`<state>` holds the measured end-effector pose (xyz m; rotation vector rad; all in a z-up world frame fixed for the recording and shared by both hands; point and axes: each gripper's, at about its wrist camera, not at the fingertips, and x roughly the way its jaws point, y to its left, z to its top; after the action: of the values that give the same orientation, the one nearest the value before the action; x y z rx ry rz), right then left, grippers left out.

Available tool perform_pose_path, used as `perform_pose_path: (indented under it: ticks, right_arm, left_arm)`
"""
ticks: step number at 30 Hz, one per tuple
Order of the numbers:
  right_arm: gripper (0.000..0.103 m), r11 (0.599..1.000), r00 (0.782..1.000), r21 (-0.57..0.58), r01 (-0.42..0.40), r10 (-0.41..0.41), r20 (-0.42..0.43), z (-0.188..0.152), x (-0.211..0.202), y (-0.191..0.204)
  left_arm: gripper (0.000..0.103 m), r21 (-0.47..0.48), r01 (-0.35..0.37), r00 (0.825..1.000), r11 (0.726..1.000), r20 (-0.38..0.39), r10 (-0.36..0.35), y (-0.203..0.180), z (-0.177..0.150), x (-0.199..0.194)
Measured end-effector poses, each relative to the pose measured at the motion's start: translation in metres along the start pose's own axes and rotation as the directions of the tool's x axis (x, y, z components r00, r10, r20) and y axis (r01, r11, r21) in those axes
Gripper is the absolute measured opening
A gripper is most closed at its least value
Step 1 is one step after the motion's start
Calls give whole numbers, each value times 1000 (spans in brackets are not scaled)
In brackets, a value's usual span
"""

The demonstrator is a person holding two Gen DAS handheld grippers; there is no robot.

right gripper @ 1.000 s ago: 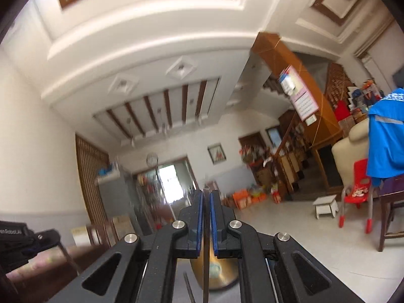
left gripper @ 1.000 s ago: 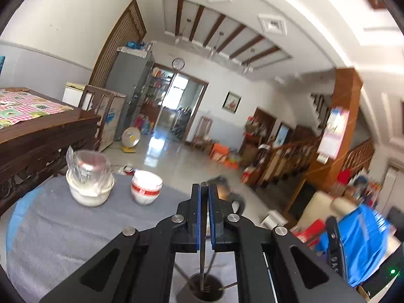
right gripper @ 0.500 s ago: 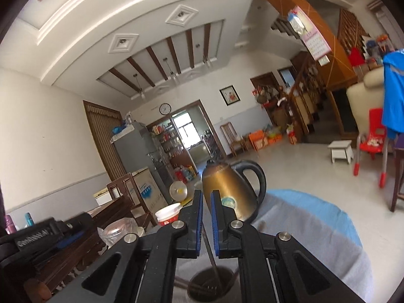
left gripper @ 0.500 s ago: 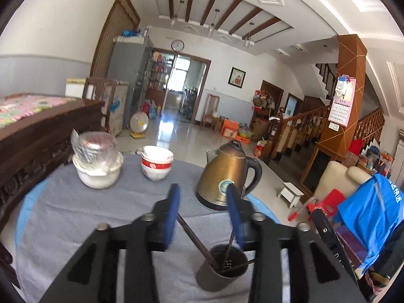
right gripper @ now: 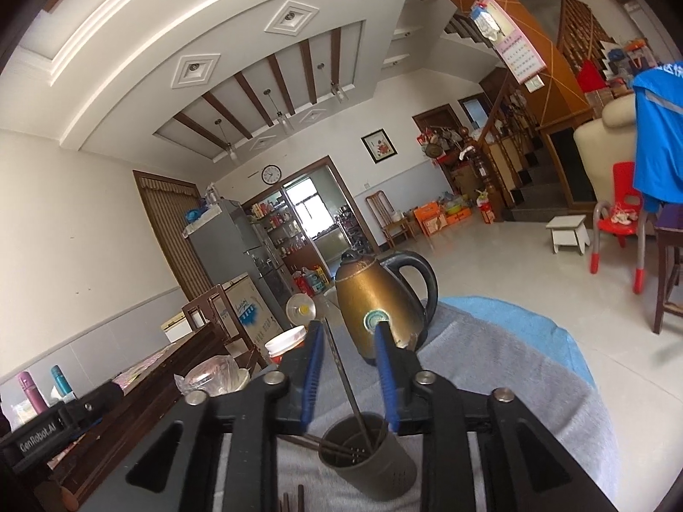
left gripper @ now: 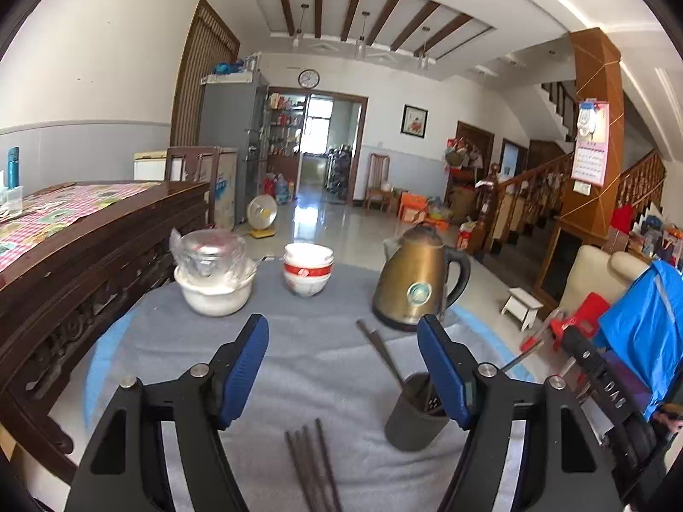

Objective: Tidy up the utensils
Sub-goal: 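Withdraw both open tools from the cup back over the table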

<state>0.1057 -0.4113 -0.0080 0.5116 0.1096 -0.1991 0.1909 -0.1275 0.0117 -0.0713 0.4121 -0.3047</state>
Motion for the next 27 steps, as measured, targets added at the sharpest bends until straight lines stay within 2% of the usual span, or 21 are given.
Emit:
perform_pose_path:
  ticks: [1, 2, 3, 4, 12, 16, 22, 27]
  right_arm:
    - [38, 1000, 1000, 1, 1, -1, -4, -1, -3, 0]
    - [51, 1000, 1000, 0, 4, -4, -4, -1, -6, 1]
    - [58, 1000, 1000, 2, 7, -7, -1, -2, -9, 1]
    - [60, 1000, 1000, 6, 11, -11, 5, -3, -12, 1]
    - [58, 1000, 998, -23, 3, -5, -65, -8, -25, 15]
    - [54, 1000, 995, -20, 0, -2, -95, -11, -30, 19]
    - [43, 1000, 992, -4, -25, 24, -127, -12, -40, 29]
    - [43, 999, 986, 2, -52, 51, -161, -17, -48, 41]
  left_arm:
    - [74, 4, -6, 1000, 1000, -6, 6, 1, -2, -2]
    - [74, 10, -10, 1000, 1000, -14, 10, 2, -4, -5]
    - [74, 15, -14, 1000, 1000, -21, 15, 2, -5, -6]
    - [74, 20, -22, 999, 1000, -31, 23, 3, -7, -9]
    - [74, 43, -39, 997, 998, -66, 42, 7, -11, -30]
    - [74, 61, -56, 996, 997, -72, 61, 10, -12, -41]
    - [74, 63, -83, 993, 995, -81, 88, 21, -12, -57]
    - [74, 87, -126, 988, 988, -80, 133, 32, -13, -71]
